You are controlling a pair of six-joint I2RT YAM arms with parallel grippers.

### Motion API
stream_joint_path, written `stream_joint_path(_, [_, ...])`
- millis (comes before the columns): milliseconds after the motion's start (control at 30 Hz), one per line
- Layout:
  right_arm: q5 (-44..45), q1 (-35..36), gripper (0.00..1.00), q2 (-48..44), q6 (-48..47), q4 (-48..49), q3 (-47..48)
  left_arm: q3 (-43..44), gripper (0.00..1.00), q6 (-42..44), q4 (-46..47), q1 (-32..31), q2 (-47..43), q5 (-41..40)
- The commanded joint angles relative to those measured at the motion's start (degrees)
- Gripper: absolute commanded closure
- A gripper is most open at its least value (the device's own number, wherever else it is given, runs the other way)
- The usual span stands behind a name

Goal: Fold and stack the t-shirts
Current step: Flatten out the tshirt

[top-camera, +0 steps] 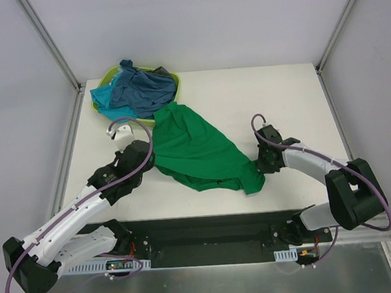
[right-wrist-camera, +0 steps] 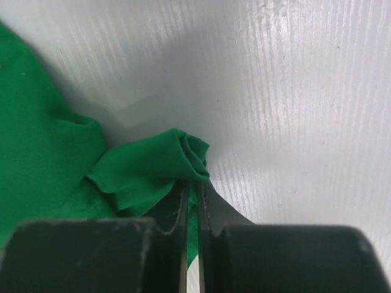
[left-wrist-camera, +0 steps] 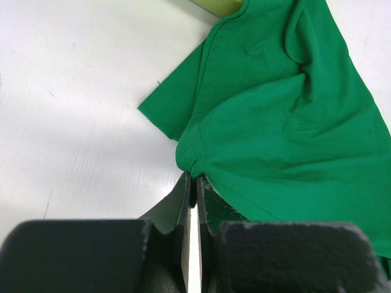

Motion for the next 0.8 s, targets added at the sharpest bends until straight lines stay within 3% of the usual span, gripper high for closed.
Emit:
stream_joint_path(0, [1.0,0.3,1.0,-2.2,0.4,-1.3,-1.2,0.2,1.0,0.9,-0.3,0.5,-1.1,-2.1])
stream_joint_path(400, [4.9,-1.2,0.99,-27.6,-5.8,-12.0,5.7,7.4,1.0,3.7,-0.2,0.6,0.4,-5.1])
stream_joint_path(600, [5.6,-6.5,1.0,-26.0,-8.0,-16.9,11.1,12.8,1.0,6.3,-0.2,1.2,4.9,-8.3])
stream_joint_path(767, [5.8,-10.3,0.96,-19.4,-8.9,-20.3,13.6,15.4,1.0,6.6,0.3,3.6,8.1,-6.0])
